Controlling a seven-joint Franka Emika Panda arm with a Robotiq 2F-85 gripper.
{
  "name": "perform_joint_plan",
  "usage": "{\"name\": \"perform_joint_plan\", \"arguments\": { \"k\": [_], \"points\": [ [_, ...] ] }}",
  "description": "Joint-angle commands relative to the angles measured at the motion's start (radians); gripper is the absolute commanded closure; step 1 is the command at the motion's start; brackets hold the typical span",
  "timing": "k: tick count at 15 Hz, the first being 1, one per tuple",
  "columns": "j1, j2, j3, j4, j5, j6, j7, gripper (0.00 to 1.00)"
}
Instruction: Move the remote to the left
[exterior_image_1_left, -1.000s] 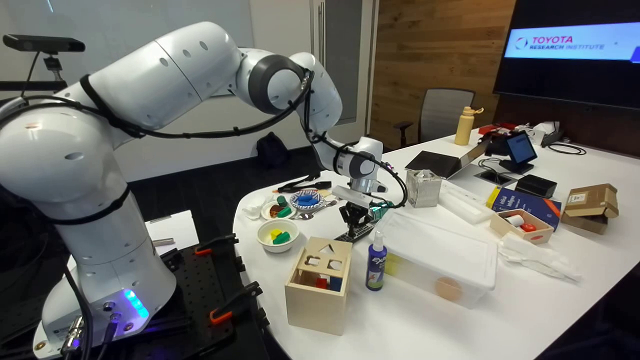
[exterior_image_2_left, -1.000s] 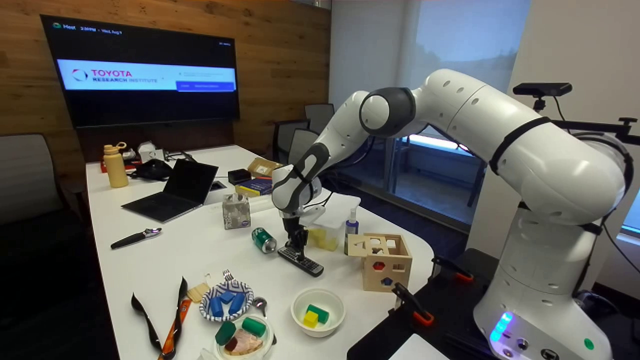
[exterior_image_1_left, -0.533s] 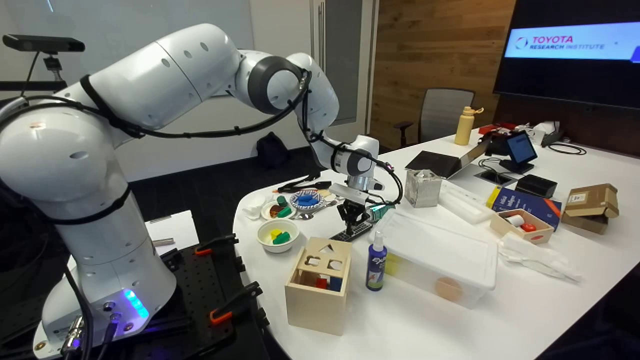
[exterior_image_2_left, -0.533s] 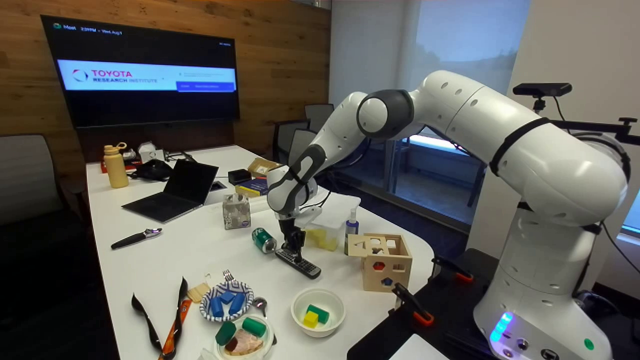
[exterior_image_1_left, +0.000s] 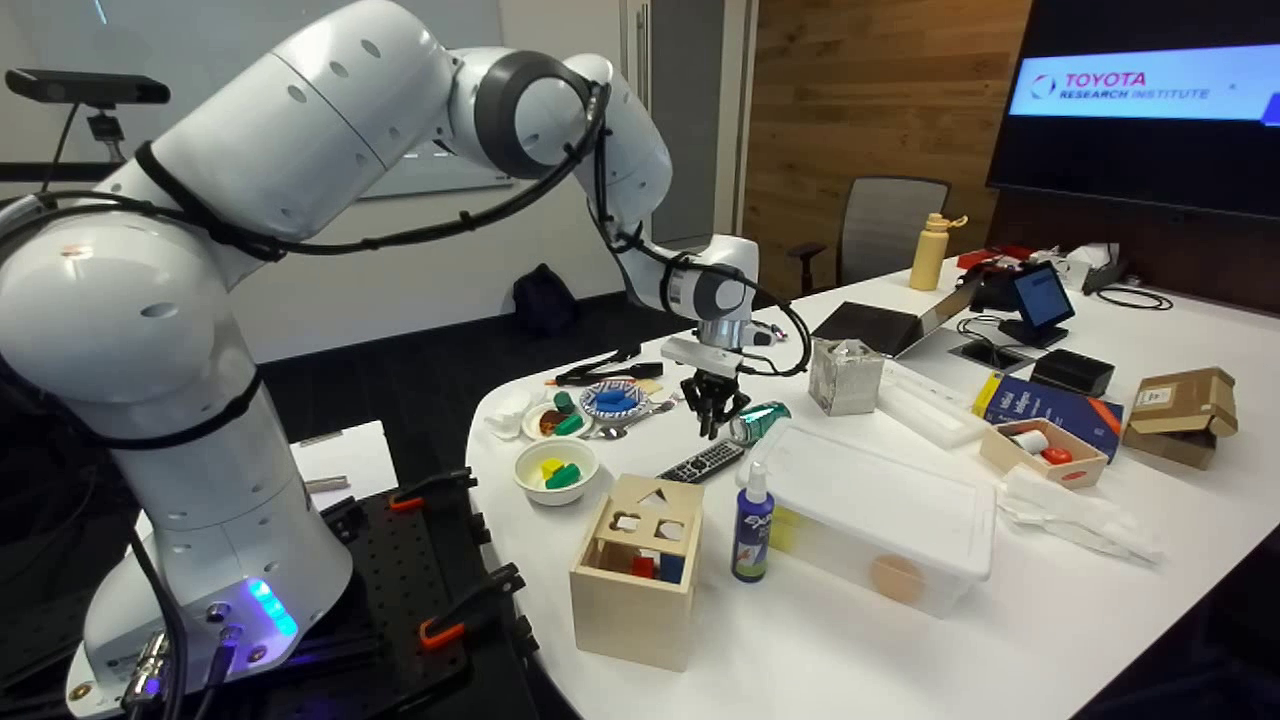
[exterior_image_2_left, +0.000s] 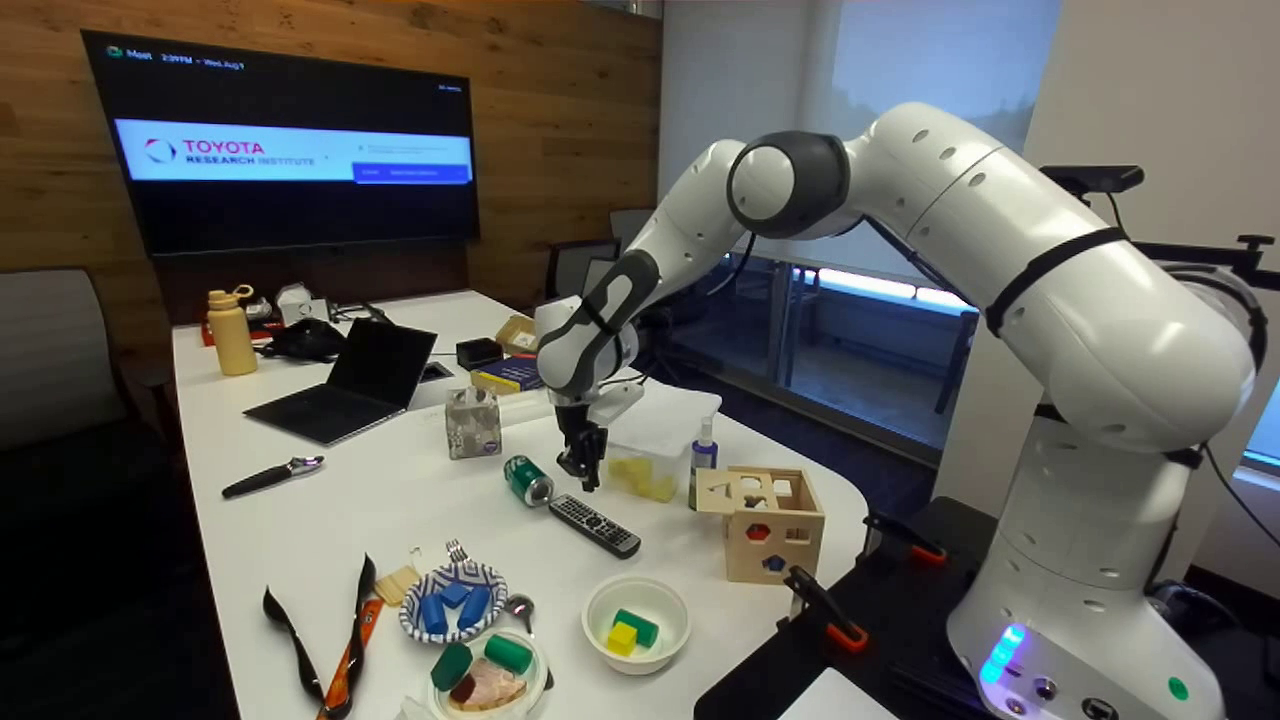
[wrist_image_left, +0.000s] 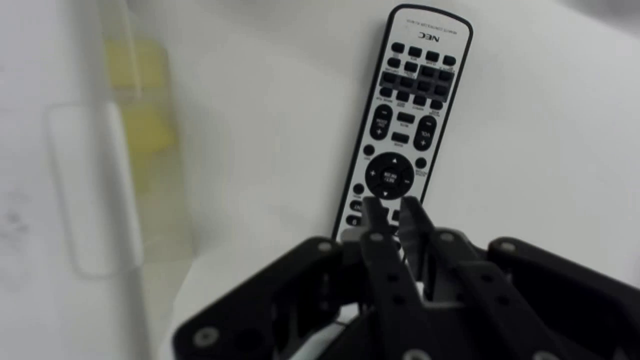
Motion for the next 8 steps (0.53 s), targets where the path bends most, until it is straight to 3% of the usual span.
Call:
{"name": "perform_joint_plan", "arguments": {
  "k": [1,8],
  "points": [
    [-0.008,-0.182,-0.008,-0.164,0.002,0.027,-0.001,0.53],
    [-0.01,-0.339,-0.015,-0.259,-0.003,0.018,-0.004,0.01]
  ]
}}
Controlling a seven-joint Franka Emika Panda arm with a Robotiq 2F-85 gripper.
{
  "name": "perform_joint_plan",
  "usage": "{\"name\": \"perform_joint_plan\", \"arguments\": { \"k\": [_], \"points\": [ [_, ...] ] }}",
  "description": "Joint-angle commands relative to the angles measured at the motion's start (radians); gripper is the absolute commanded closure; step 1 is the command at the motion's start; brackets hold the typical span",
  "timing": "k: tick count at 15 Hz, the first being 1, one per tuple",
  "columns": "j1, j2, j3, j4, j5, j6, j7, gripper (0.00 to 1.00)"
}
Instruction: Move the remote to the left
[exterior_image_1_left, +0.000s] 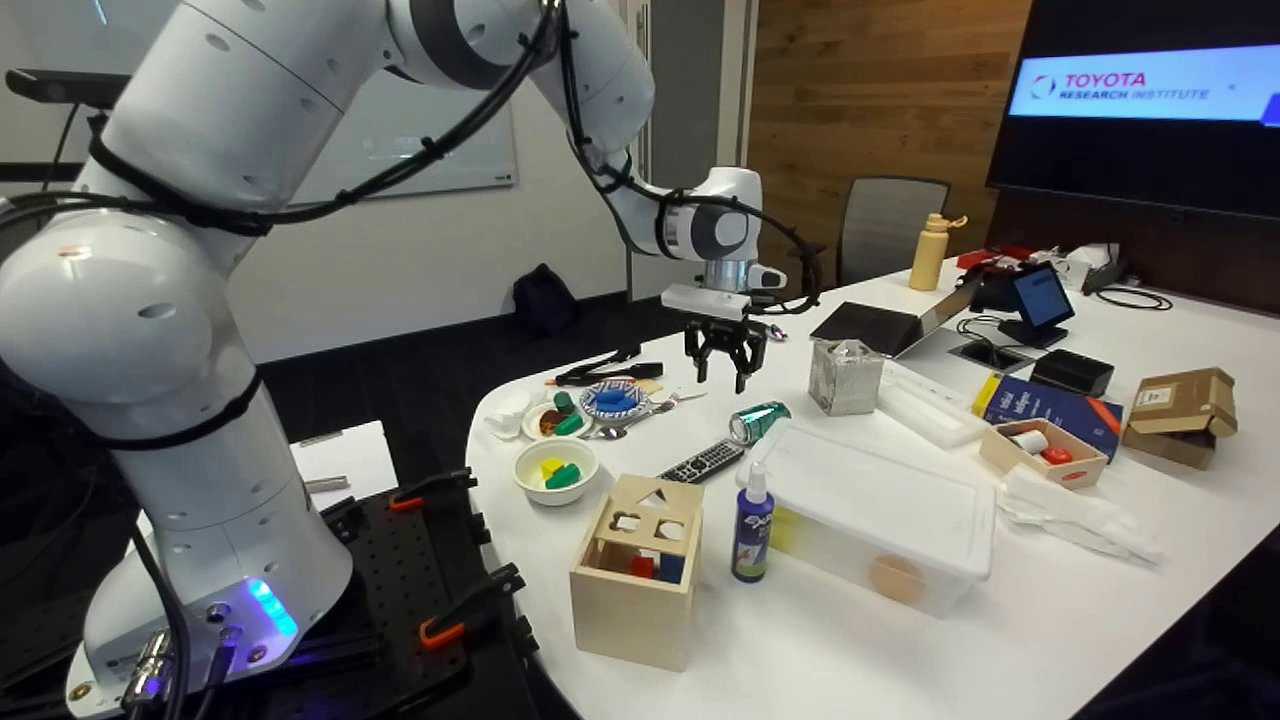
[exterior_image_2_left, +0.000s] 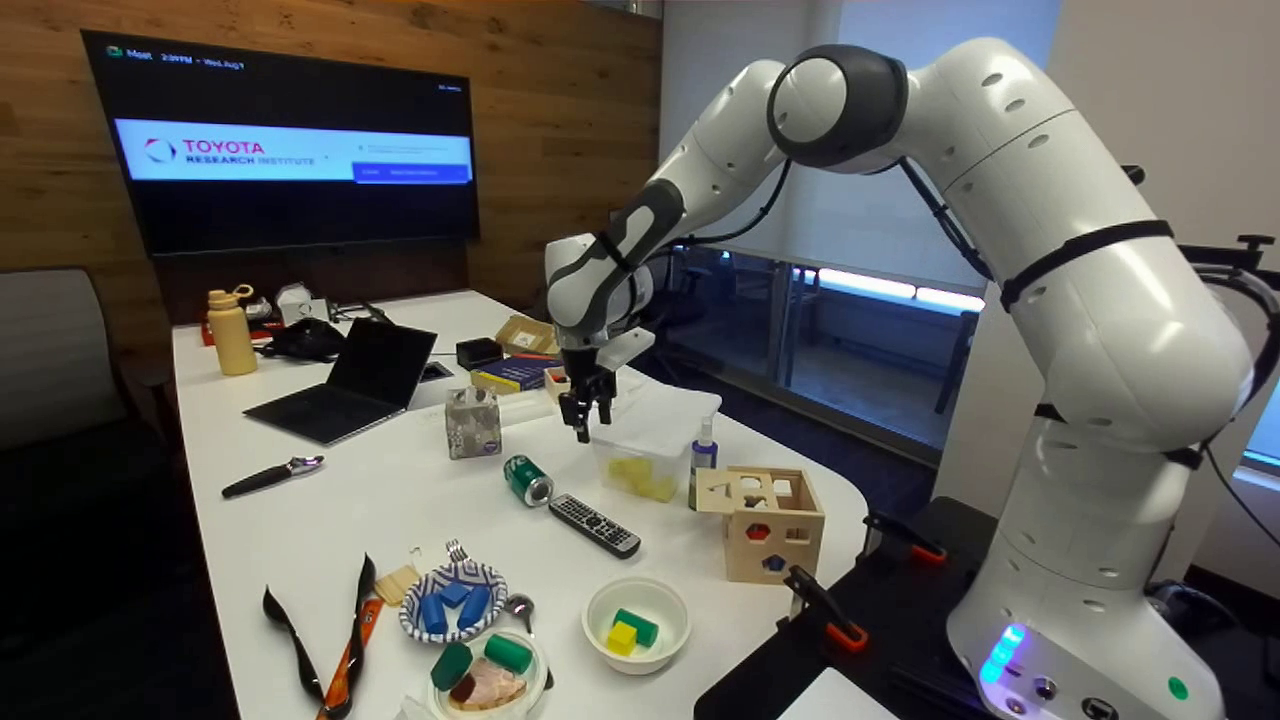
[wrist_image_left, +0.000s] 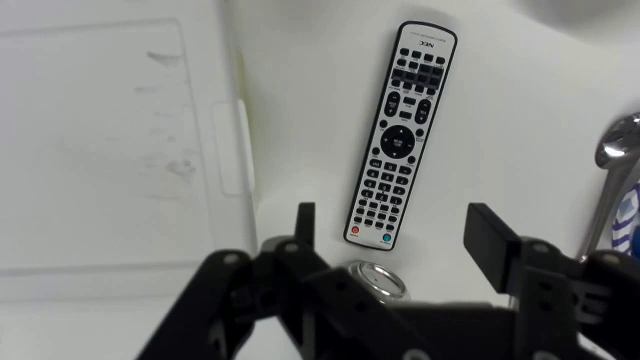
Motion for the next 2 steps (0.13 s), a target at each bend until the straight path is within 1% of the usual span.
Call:
{"name": "perform_joint_plan", "arguments": {
  "k": [1,2],
  "points": [
    [0.001,-0.096,-0.007,-0.096,-0.004,0.019,0.005,0.0],
    [0.0,-0.105,-0.007,-0.102,-0.004,0.016,0.002,0.0]
  ]
}}
